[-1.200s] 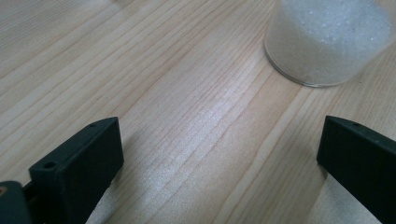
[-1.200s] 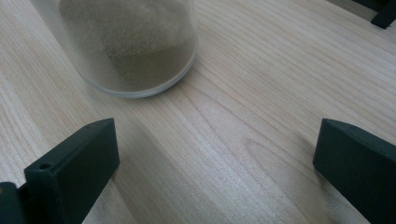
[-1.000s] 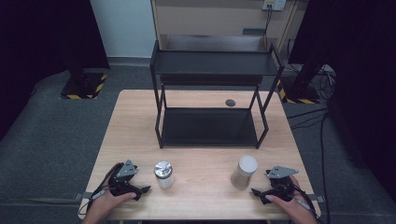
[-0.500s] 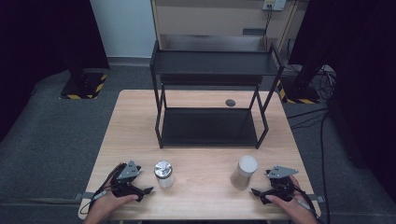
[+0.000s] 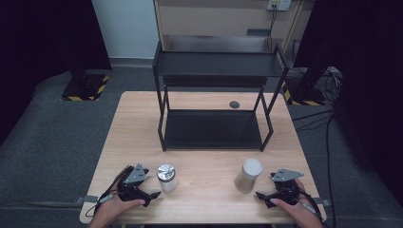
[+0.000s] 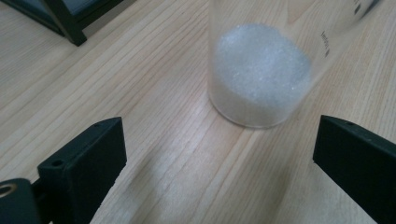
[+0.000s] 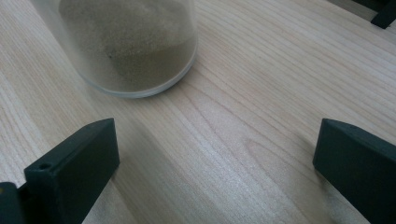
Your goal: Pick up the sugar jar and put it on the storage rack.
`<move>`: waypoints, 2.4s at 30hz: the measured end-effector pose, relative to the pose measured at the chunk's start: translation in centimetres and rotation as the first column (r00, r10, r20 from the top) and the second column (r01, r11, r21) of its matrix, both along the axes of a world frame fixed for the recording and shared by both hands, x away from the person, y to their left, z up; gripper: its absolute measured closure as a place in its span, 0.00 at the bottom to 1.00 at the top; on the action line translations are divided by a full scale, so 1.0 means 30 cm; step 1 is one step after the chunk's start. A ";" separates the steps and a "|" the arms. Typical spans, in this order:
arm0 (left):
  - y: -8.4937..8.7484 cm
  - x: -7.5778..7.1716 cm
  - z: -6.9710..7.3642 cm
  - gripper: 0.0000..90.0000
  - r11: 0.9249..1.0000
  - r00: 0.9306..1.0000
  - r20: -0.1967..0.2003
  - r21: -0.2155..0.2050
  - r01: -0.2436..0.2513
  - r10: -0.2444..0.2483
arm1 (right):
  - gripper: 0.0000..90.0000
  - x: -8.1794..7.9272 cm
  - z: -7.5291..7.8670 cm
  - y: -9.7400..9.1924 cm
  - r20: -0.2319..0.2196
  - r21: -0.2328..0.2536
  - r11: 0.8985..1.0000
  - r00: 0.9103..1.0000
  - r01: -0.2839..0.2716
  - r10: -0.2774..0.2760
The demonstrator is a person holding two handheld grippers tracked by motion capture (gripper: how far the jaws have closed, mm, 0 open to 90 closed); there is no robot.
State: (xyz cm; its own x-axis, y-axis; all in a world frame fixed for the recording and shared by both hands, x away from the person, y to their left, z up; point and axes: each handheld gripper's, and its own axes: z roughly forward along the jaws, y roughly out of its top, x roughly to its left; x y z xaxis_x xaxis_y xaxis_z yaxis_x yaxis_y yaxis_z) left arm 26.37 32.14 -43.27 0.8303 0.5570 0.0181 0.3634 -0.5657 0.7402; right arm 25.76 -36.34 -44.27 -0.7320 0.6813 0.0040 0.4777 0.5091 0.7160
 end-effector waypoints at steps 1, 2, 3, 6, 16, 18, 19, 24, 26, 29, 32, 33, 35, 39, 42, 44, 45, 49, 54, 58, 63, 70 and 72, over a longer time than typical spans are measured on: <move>-0.003 -0.001 0.000 0.02 1.000 1.000 0.002 -0.004 0.000 0.000 | 0.01 0.000 0.000 0.000 0.000 0.000 1.000 1.000 0.000 0.000; -0.003 -0.001 0.000 0.02 1.000 1.000 0.002 -0.004 0.000 0.000 | 0.01 0.000 0.000 0.000 0.000 0.000 1.000 1.000 0.000 0.000; -0.005 -0.001 0.001 0.02 1.000 1.000 0.005 -0.006 0.001 -0.001 | 0.01 0.000 0.000 0.000 0.000 0.000 1.000 1.000 0.000 0.000; -0.014 -0.001 0.001 0.02 1.000 1.000 0.011 -0.015 0.008 -0.008 | 0.01 0.000 0.000 0.000 0.000 0.000 1.000 1.000 0.000 0.000; -0.034 0.001 -0.002 0.02 1.000 1.000 0.020 -0.021 0.009 -0.009 | 0.01 -0.001 0.000 0.000 0.000 0.000 1.000 1.000 0.001 -0.001; -0.037 0.003 -0.002 0.02 1.000 1.000 0.022 -0.021 0.013 -0.012 | 0.01 -0.001 0.000 0.000 0.000 0.000 1.000 1.000 0.001 -0.001; -0.043 0.004 -0.003 0.02 1.000 1.000 0.026 -0.020 0.015 -0.015 | 0.01 -0.001 0.000 0.000 0.000 0.000 1.000 1.000 0.002 -0.002; -0.055 0.007 -0.006 0.02 0.999 0.999 0.029 -0.025 0.021 -0.020 | 0.01 -0.001 0.000 0.000 0.000 0.000 1.000 1.000 0.002 -0.002; -0.062 0.010 -0.009 0.02 0.999 0.999 0.033 -0.031 0.025 -0.024 | 0.01 -0.001 0.000 0.000 0.000 0.000 1.000 1.000 0.002 -0.002; -0.066 0.013 -0.013 0.02 0.999 0.999 0.033 -0.042 0.032 -0.031 | 0.01 -0.002 0.000 0.001 0.000 0.000 1.000 1.000 0.002 -0.002; -0.070 0.016 -0.016 0.02 0.998 0.999 0.031 -0.046 0.040 -0.039 | 0.01 -0.002 0.000 0.001 0.000 0.000 1.000 1.000 0.002 -0.002; -0.073 0.017 -0.018 0.02 0.998 0.999 0.031 -0.045 0.042 -0.041 | 0.01 -0.002 0.000 0.001 0.000 0.000 1.000 1.000 0.002 -0.002; -0.077 0.021 -0.021 0.03 0.998 0.998 0.031 -0.043 0.049 -0.048 | 0.01 -0.002 0.000 0.001 0.000 0.000 1.000 1.000 0.003 -0.003; -0.071 0.029 -0.032 0.06 0.995 0.998 0.030 -0.074 0.063 -0.061 | 0.01 -0.002 0.000 0.001 0.000 0.000 1.000 1.000 0.003 -0.003; -0.067 0.032 -0.036 0.10 0.994 0.997 0.036 -0.089 0.071 -0.068 | 0.01 -0.002 0.000 0.001 0.000 0.000 1.000 1.000 0.003 -0.003; -0.066 0.035 -0.039 0.13 0.992 0.997 0.037 -0.097 0.078 -0.074 | 0.01 -0.002 0.000 0.001 0.000 0.000 1.000 1.000 0.003 -0.003; -0.066 0.035 -0.039 0.14 0.992 0.997 0.037 -0.097 0.078 -0.074 | 0.01 -0.002 0.000 0.001 0.000 0.000 1.000 1.000 0.003 -0.003; -0.072 0.038 -0.047 0.19 0.992 0.996 0.037 -0.099 0.083 -0.079 | 0.01 -0.002 0.000 0.001 0.000 0.000 1.000 1.000 0.002 -0.002; -0.073 0.035 -0.051 0.33 0.992 0.995 0.056 -0.096 0.083 -0.078 | 0.01 -0.002 0.000 0.001 0.000 0.000 1.000 1.000 0.003 -0.003; -0.068 0.042 -0.048 0.34 0.991 0.995 0.046 -0.101 0.087 -0.083 | 0.01 -0.002 0.000 0.001 0.000 0.000 1.000 1.000 0.003 -0.003; -0.068 0.043 -0.037 0.34 0.986 0.992 0.058 -0.121 0.117 -0.111 | 0.01 -0.002 0.000 0.001 0.000 0.000 1.000 1.000 0.003 -0.003; -0.084 0.086 0.001 0.34 0.978 0.985 0.084 -0.136 0.158 -0.148 | 0.01 -0.002 0.000 0.001 0.000 0.000 1.000 1.000 0.003 -0.003; -0.101 0.111 0.012 0.34 0.978 0.984 0.085 -0.123 0.167 -0.157 | 0.01 -0.002 0.000 0.001 0.000 0.000 1.000 1.000 0.003 -0.003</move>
